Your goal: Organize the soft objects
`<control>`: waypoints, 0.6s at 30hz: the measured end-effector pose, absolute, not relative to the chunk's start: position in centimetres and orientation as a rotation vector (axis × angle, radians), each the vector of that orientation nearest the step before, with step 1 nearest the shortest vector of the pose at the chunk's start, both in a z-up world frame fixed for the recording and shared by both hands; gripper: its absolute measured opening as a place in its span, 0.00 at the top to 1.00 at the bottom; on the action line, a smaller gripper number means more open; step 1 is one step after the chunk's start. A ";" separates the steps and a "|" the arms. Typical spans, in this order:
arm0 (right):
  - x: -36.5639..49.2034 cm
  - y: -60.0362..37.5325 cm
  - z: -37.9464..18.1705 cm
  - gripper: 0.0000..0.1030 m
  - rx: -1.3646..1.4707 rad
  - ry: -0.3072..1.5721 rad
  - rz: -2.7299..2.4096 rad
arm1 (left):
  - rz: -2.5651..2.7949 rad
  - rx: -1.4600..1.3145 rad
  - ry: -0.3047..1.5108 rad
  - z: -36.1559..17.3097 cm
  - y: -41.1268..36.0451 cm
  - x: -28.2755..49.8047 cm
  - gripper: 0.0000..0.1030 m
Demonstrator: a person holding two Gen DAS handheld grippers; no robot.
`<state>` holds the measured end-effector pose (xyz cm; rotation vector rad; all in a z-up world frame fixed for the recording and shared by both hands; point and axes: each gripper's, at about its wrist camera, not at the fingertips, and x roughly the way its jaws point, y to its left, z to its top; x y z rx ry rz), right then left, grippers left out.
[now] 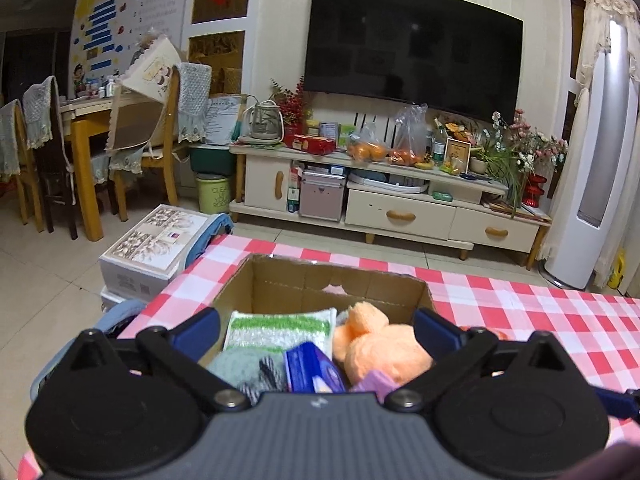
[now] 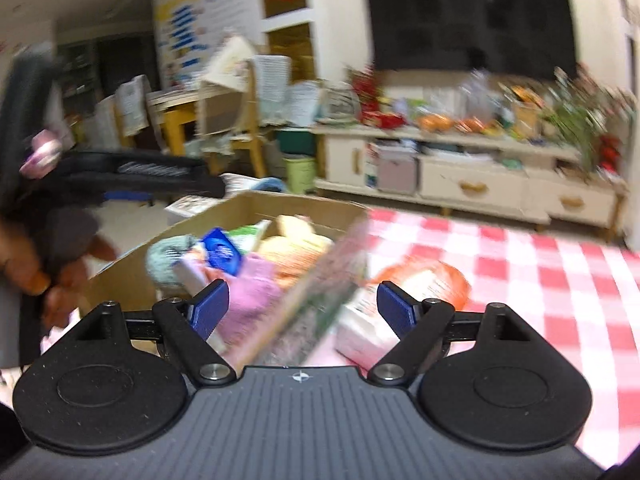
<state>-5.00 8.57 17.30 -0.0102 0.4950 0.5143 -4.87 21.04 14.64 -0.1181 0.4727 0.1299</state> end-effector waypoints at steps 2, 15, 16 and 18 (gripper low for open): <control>-5.4 7.1 17.7 0.02 0.035 0.507 0.468 | 0.128 -0.120 0.481 14.6 20.6 -5.5 0.01; -10.0 4.1 19.8 0.00 0.059 0.487 0.276 | 0.127 -0.059 0.503 14.5 17.3 -12.8 0.01; -10.3 4.1 19.9 0.00 0.063 0.490 0.279 | 0.126 -0.053 0.499 14.7 17.2 -13.2 0.01; -10.9 4.2 20.2 0.00 0.071 0.497 0.279 | 0.129 -0.040 0.493 14.9 17.1 -14.2 0.01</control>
